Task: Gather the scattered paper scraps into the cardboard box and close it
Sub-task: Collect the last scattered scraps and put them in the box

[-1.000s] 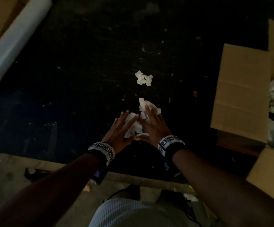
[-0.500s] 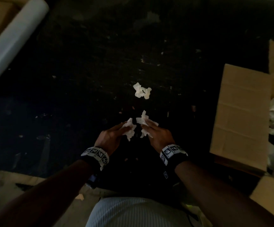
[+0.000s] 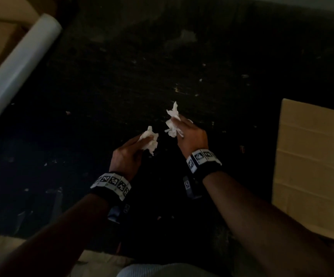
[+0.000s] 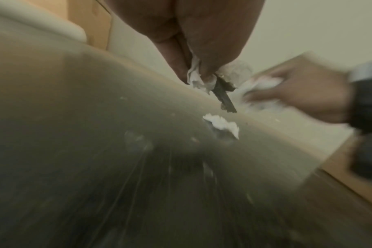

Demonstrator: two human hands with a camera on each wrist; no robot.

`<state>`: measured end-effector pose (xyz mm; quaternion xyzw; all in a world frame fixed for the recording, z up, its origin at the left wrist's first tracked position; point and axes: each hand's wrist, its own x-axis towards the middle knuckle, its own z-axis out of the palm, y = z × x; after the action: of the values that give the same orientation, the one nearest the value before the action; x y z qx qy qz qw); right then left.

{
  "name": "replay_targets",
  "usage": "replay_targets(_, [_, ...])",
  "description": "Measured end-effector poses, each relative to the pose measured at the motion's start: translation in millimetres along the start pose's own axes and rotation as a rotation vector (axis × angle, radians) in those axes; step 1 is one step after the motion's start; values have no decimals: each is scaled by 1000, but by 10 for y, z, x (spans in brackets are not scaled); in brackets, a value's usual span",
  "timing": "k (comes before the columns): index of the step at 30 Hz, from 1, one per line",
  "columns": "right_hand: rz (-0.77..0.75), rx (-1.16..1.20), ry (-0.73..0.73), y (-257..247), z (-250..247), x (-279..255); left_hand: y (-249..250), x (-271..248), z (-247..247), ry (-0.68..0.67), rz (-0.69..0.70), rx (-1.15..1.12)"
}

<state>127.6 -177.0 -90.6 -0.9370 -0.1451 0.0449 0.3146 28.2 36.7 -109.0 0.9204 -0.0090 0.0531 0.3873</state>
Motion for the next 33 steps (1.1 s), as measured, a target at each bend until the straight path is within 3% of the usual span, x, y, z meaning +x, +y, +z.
replay_targets(6, [0, -271, -385, 253, 295, 41, 105, 22, -19, -22, -13, 34])
replay_targets(13, [-29, -153, -299, 392, 354, -193, -38, -25, 14, -99, -30, 52])
replay_targets(19, [35, -194, -428, 302, 323, -138, -26, -87, 74, -100, -1, 49])
replay_targets(25, [89, -196, -405, 114, 196, -57, 94, -152, -84, -70, -21, 42])
replay_targets(28, [53, -197, -354, 1, 55, -27, 145, -148, -184, -53, -32, 58])
replay_targets(33, [0, -191, -182, -285, -404, -169, 410, -167, -348, 12, 75, 58])
